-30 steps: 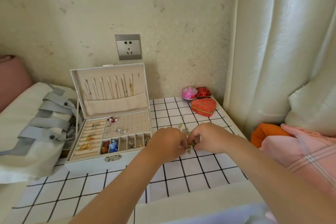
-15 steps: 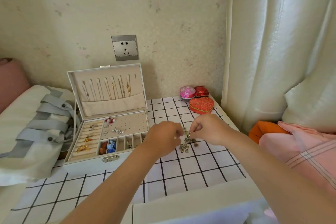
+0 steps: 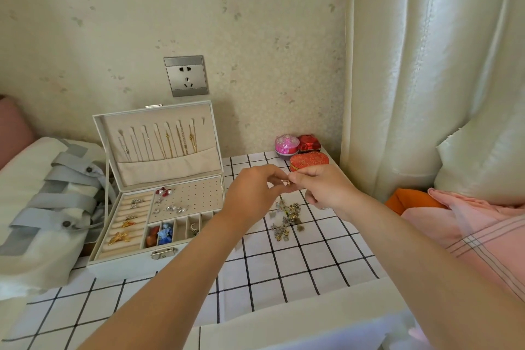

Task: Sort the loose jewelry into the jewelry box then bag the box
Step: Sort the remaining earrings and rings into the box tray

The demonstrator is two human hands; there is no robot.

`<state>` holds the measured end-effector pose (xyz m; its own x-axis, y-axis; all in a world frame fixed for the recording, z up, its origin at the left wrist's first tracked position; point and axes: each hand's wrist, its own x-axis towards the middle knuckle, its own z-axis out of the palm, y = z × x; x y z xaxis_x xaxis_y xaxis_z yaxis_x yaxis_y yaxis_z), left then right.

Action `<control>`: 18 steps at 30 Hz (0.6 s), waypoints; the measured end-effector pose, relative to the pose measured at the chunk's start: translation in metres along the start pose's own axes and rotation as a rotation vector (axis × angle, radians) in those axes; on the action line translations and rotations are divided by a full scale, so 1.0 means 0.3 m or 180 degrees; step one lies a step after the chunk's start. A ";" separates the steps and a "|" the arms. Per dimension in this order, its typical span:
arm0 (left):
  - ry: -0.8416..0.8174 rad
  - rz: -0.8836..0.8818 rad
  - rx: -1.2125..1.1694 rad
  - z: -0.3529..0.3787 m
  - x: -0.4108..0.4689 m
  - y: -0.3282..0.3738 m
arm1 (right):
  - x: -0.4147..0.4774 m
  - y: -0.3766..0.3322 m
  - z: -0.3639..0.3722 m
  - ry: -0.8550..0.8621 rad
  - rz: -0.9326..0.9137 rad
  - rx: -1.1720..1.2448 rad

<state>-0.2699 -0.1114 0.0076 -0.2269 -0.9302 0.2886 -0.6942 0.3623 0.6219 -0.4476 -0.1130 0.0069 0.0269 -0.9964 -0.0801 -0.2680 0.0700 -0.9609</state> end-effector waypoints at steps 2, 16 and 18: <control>-0.0012 -0.0118 0.0216 0.000 0.002 -0.013 | 0.015 0.021 0.002 -0.0031 -0.0215 -0.0444; -0.0719 -0.0340 0.1035 0.039 0.016 -0.031 | 0.046 0.066 0.022 -0.0624 -0.0570 -0.2723; -0.0863 -0.0254 0.0970 0.046 0.019 -0.033 | 0.049 0.061 0.021 -0.0600 -0.0571 -0.2764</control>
<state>-0.2737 -0.1212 -0.0071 -0.3074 -0.9514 0.0208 -0.8781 0.2920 0.3789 -0.4461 -0.1260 -0.0136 0.2749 -0.9594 -0.0639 -0.8745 -0.2219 -0.4312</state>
